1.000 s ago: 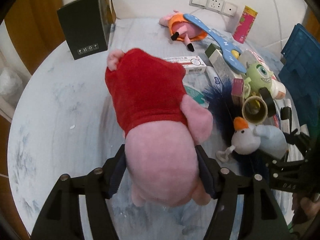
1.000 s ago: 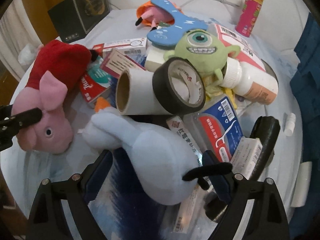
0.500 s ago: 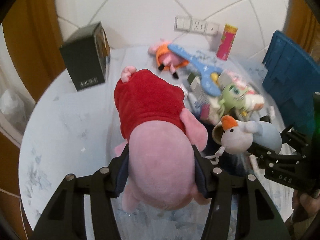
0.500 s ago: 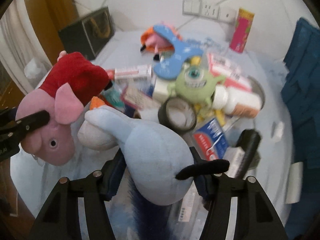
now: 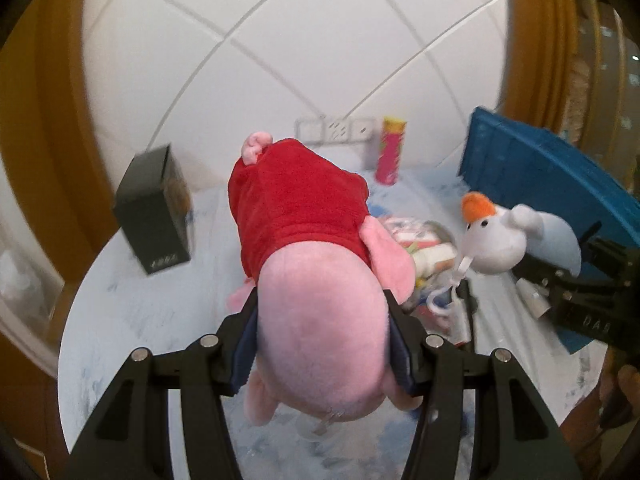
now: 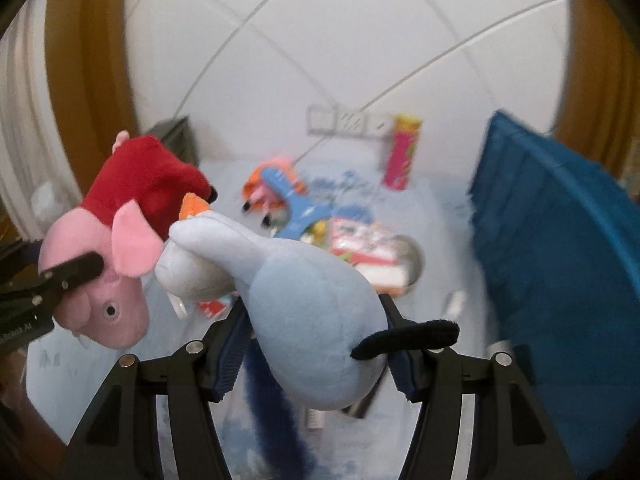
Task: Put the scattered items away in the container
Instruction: 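Carry both plushes over the blue crate and open both tools to drop them, then move both tools back over the table toward the blue duster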
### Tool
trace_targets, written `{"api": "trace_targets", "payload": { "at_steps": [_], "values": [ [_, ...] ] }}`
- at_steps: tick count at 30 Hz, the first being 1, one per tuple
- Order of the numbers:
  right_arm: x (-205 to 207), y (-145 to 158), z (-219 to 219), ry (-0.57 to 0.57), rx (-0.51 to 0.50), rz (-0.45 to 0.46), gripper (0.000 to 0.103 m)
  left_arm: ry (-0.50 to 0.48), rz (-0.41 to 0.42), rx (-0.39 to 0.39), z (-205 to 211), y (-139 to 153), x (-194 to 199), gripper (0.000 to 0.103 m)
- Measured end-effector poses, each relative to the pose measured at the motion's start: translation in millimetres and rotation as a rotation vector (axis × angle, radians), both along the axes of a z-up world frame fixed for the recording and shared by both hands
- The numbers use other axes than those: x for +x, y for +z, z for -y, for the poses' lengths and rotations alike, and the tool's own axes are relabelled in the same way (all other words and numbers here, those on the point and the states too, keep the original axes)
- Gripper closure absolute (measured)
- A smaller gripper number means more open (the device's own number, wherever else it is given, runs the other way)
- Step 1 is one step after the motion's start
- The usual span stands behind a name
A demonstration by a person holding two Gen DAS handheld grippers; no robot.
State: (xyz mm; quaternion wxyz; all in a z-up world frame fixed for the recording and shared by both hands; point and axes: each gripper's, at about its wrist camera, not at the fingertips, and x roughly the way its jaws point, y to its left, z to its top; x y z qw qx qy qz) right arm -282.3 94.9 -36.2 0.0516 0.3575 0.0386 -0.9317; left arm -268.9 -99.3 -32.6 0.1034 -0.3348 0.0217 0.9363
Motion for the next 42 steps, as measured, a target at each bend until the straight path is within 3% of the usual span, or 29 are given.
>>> {"api": "trace_targets", "payload": {
  "at_steps": [4,9,15,20,24,29,31,32,34,35,36,42],
  "values": [
    [17.4,38.2,-37.0,-0.067,0.008,-0.087,0.042,-0.053,-0.052,0.009,-34.5,24.1,5.9,0.048],
    [41.8,84.3,-96.1,-0.142,0.024,-0.204,0.042,-0.121,-0.141,0.021,-107.3,59.1,10.5,0.048],
    [75.4,131.8,-200.4,-0.232,0.045,-0.333,0.042,-0.207,-0.242,0.052,-218.6,105.2,16.1,0.048],
    [102.4,156.4,-299.8,-0.342,0.056,-0.371,0.042,-0.291,-0.251,0.054,-311.1,128.4,13.3,0.048],
    [108.6,156.8,-365.4,-0.41,0.061,-0.347,0.042,-0.358,-0.258,0.054,-384.5,146.5,11.1,0.048],
    [118.5,148.5,-418.2,-0.451,0.038,-0.326,0.042,-0.412,-0.217,0.024,-450.6,143.3,8.1,0.048],
    [122.4,145.0,-432.8,-0.459,0.03,-0.317,0.041,-0.416,-0.208,0.013,-466.1,140.8,11.1,0.043],
    [124.4,141.9,-438.1,-0.462,0.027,-0.315,0.038,-0.416,-0.207,0.009,-471.3,140.0,14.0,0.039],
    [124.8,138.3,-449.2,-0.47,0.016,-0.312,0.019,-0.406,-0.21,0.004,-476.2,139.2,17.4,0.03],
    [124.2,136.2,-453.1,-0.479,0.016,-0.31,0.0,-0.398,-0.214,0.002,-476.5,139.0,18.2,0.022],
    [123.9,134.0,-456.0,-0.482,0.016,-0.31,0.0,-0.389,-0.218,0.0,-476.7,138.8,18.9,0.018],
    [122.5,123.3,-462.9,-0.465,-0.006,-0.297,0.0,-0.346,-0.215,-0.019,-468.5,132.2,21.4,0.018]
  ]
}}
